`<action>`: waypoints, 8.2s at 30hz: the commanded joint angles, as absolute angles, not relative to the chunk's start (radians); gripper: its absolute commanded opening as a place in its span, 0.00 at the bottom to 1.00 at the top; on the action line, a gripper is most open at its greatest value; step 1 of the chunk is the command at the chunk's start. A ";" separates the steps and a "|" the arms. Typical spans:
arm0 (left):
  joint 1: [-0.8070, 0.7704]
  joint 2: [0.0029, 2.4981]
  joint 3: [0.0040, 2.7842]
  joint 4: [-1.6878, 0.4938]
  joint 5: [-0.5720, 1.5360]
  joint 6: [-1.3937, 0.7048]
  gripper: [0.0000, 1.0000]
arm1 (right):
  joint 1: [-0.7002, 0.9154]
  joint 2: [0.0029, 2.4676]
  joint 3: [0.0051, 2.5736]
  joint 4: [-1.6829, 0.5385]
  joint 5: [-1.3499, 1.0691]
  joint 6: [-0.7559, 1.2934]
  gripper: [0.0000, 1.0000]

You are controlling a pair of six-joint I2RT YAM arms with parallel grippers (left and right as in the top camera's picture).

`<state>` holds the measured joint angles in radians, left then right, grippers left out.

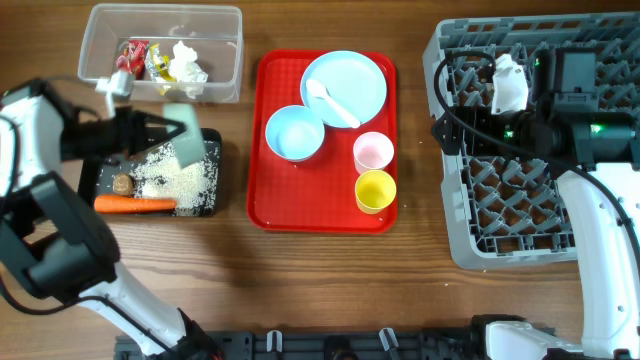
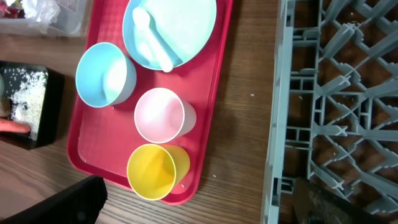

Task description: Sort waste into correct bins and load items into the dishwasher rack

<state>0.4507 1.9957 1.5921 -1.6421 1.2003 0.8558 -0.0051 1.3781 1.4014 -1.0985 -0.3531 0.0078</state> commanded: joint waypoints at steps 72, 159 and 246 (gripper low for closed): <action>-0.513 1.748 1.496 -1.112 0.080 -0.375 0.57 | 0.012 1.384 1.406 -1.059 -0.485 0.023 0.99; 0.106 1.487 1.406 -1.080 0.076 -0.319 1.00 | 0.342 1.720 1.645 -0.638 0.934 0.090 0.04; 0.106 1.487 1.406 -1.062 0.077 -0.323 1.00 | 0.213 2.151 1.641 -0.280 1.027 -0.495 0.78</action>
<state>0.1013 1.4811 1.4124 -1.0649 0.0761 -0.3347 0.1986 2.1304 1.6424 -0.2707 1.0424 -0.5163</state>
